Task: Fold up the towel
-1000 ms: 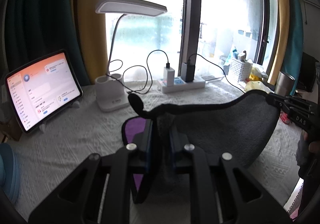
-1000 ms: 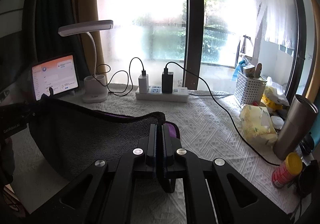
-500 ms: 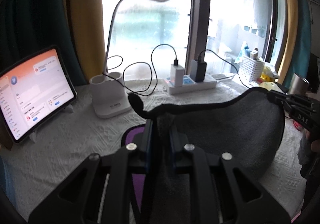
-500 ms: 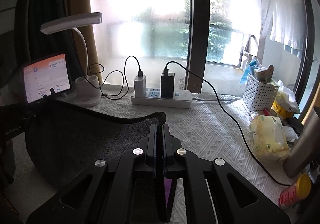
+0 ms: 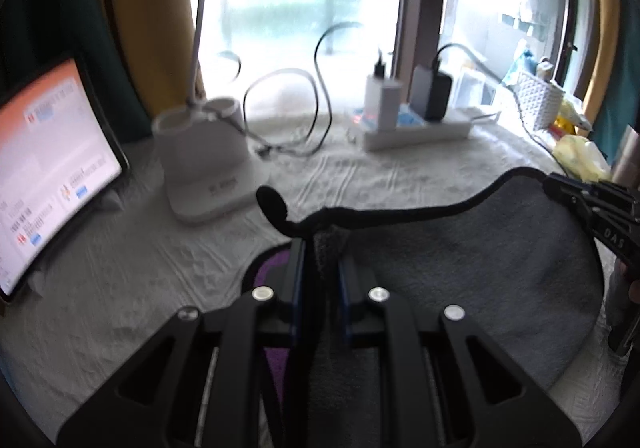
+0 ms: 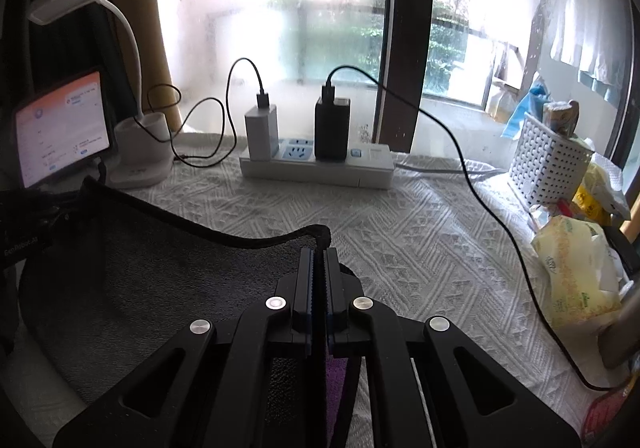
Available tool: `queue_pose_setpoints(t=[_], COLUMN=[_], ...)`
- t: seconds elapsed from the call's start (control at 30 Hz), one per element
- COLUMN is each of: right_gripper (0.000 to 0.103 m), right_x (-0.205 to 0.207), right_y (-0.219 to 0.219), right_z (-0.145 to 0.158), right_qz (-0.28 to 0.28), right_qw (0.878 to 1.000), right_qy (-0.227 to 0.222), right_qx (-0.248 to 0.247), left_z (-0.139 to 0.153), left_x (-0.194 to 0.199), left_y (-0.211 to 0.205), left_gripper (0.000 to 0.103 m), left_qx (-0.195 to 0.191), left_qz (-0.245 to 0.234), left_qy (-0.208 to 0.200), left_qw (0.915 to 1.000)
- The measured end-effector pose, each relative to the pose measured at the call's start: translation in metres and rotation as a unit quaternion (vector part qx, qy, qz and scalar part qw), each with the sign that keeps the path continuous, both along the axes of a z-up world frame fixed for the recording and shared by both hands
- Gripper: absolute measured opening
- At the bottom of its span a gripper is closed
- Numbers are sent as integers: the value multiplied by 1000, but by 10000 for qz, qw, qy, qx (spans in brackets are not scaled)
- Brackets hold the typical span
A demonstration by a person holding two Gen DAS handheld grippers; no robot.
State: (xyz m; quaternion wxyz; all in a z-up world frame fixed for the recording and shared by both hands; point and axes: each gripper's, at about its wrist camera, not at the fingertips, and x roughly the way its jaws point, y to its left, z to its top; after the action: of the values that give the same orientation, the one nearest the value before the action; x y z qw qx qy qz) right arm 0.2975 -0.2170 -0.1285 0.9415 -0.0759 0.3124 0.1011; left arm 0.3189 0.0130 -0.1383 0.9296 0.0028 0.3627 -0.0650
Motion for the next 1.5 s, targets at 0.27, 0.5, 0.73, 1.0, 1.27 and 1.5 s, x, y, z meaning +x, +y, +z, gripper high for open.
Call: queue_pose_setpoints(t=[0.27, 0.5, 0.73, 1.0, 1.27, 1.5], right_gripper=[5, 5, 5, 6, 10, 24], right_x=[9, 11, 11, 10, -2, -24], right_y=[-8, -12, -7, -8, -3, 1], right_z=[-12, -13, -13, -13, -3, 18], right_qz=[-170, -273, -224, -221, -183, -132], right_qw=[9996, 9992, 9993, 9992, 9996, 9998], right_qy=[245, 299, 294, 342, 194, -51], right_qx=[20, 73, -56, 37, 72, 135], left_z=[-21, -14, -7, 11, 27, 44], left_x=[18, 14, 9, -4, -19, -41], left_y=[-2, 10, 2, 1, -3, -4], left_gripper=[19, 30, 51, 82, 90, 90], left_qx=[178, -84, -297, -288, -290, -334], left_qz=[81, 209, -240, -219, -273, -214], left_qy=[401, 228, 242, -65, -294, -522], left_qw=[9990, 9995, 9990, 9993, 9988, 9979])
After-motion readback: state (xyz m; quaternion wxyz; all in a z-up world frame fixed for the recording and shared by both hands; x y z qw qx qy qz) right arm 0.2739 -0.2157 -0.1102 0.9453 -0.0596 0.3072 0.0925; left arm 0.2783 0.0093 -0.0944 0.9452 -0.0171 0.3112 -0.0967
